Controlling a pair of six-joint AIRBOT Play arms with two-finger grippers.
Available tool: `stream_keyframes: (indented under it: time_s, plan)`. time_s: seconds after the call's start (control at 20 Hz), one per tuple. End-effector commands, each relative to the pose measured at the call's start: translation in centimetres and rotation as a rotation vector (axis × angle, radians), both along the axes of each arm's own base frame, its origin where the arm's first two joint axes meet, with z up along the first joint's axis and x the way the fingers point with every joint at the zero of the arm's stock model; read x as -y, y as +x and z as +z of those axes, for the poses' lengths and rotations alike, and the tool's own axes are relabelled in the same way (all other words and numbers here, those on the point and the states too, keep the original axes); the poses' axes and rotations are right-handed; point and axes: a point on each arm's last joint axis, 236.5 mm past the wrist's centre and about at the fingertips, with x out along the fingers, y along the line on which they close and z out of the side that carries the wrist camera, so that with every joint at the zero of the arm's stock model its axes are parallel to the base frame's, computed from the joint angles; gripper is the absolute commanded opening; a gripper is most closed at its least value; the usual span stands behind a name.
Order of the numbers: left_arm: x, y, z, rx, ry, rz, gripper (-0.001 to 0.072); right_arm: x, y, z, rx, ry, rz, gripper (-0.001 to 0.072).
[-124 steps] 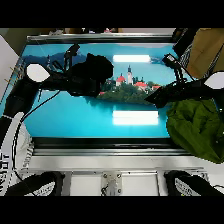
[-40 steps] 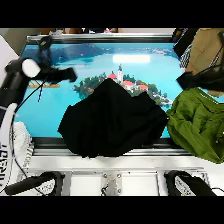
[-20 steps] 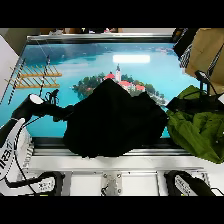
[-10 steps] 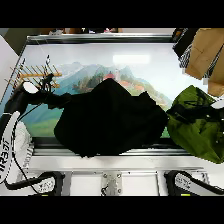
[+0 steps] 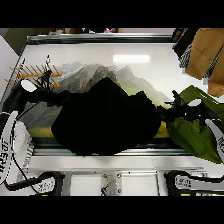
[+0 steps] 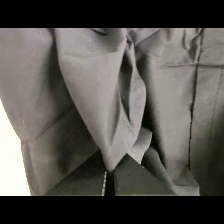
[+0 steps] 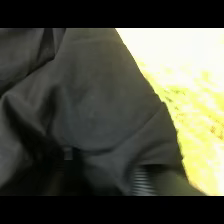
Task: Fold the clothes and pants, and hang the long-sleeved shirts on hangers.
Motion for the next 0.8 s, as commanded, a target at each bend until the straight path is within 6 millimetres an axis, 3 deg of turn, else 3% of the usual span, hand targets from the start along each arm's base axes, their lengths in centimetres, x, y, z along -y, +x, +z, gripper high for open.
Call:
stream_keyframes:
  time_s: [0.0, 0.05, 0.15, 0.25, 0.35, 0.4, 0.5, 0.6, 0.7, 0.75]
  plan:
    - [0.0, 0.1, 0.1, 0.005, 0.001, 0.001, 0.0011, -0.3, 0.5, -0.3, 0.029, -0.021, 0.021, 0.0085]
    - [0.0, 0.1, 0.1, 0.005, 0.001, 0.001, 0.0012, -0.3, 0.5, -0.2, 0.051, -0.030, 0.047, 0.0013]
    - [-0.2, 0.3, 0.4, 0.014, 0.002, 0.006, 0.0012, 0.0, 1.1, 0.9, 0.099, -0.052, 0.072, 0.0012]
    - [-0.9, 1.7, 3.4, 0.081, 0.006, 0.013, 0.0011, 1.3, 2.9, 5.1, 0.206, -0.103, 0.088, 0.0011]
    - [-2.2, 3.9, 10.5, 0.253, 0.023, 0.033, 0.0011, 3.1, 4.7, 12.4, 0.366, -0.172, 0.105, 0.0011]
    - [-2.7, 4.7, 15.6, 0.373, 0.036, 0.043, 0.0011, 3.7, 5.2, 16.8, 0.455, -0.205, 0.104, 0.0012]
    - [-3.1, 4.2, 26.2, 0.617, 0.064, 0.053, 0.0011, 4.3, 4.8, 26.7, 0.664, -0.272, 0.090, 0.0011]
    - [-2.6, 1.3, 36.0, 0.843, 0.088, 0.051, 0.0011, 4.0, 2.8, 36.3, 0.880, -0.337, 0.049, 0.0011]
    - [-2.1, -3.0, 43.3, 1.027, 0.108, 0.054, 0.0012, 3.2, -0.5, 44.1, 1.072, -0.386, 0.004, 0.0012]
    - [-1.9, -5.1, 45.9, 1.098, 0.118, 0.055, 0.0011, 2.9, -2.4, 47.4, 1.159, -0.400, -0.029, 0.0011]
